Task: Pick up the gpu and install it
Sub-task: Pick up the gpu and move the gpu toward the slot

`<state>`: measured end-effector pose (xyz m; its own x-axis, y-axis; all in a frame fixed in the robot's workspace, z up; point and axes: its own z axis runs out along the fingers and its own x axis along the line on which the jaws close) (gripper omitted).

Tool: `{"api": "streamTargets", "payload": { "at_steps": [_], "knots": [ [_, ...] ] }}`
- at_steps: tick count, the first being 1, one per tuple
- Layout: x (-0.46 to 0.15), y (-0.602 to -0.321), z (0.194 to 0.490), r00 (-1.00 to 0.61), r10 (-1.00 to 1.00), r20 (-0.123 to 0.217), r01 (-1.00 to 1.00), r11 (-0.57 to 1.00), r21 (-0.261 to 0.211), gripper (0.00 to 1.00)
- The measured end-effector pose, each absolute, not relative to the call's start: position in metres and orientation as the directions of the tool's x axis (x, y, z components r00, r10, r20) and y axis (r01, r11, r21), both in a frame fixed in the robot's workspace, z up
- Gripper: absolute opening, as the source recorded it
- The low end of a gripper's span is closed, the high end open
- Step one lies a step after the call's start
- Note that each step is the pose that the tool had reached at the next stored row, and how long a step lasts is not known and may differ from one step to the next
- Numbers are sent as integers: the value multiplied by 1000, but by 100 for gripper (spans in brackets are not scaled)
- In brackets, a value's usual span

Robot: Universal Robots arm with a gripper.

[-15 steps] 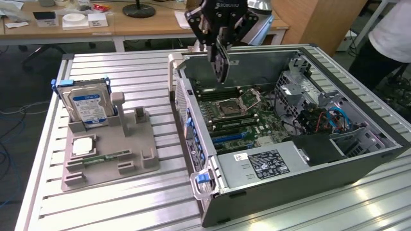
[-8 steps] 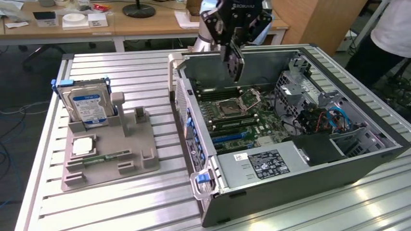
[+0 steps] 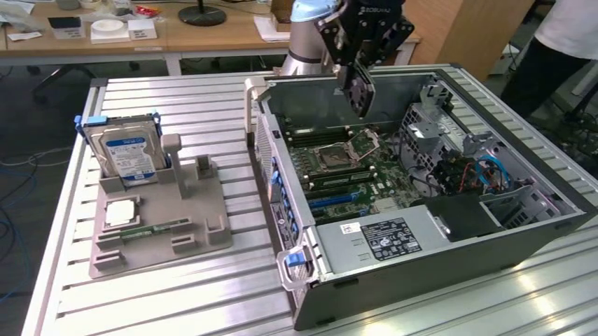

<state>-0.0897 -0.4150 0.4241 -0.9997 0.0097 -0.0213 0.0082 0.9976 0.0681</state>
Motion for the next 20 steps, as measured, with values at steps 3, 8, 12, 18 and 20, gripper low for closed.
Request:
{"api": "streamTargets", "payload": {
  "at_steps": [3,8,12,18,20],
  "knots": [
    [-80,-415,424,-1000,9,-21,8,998,68,27],
    [-60,-415,424,-1000,9,-21,7,998,68,27],
    [-45,-415,424,-1000,8,-21,7,998,68,27],
    [-39,-415,424,-1000,8,-21,7,998,68,27],
    [-39,-415,424,-1000,8,-21,7,998,68,27]
  ]
}}
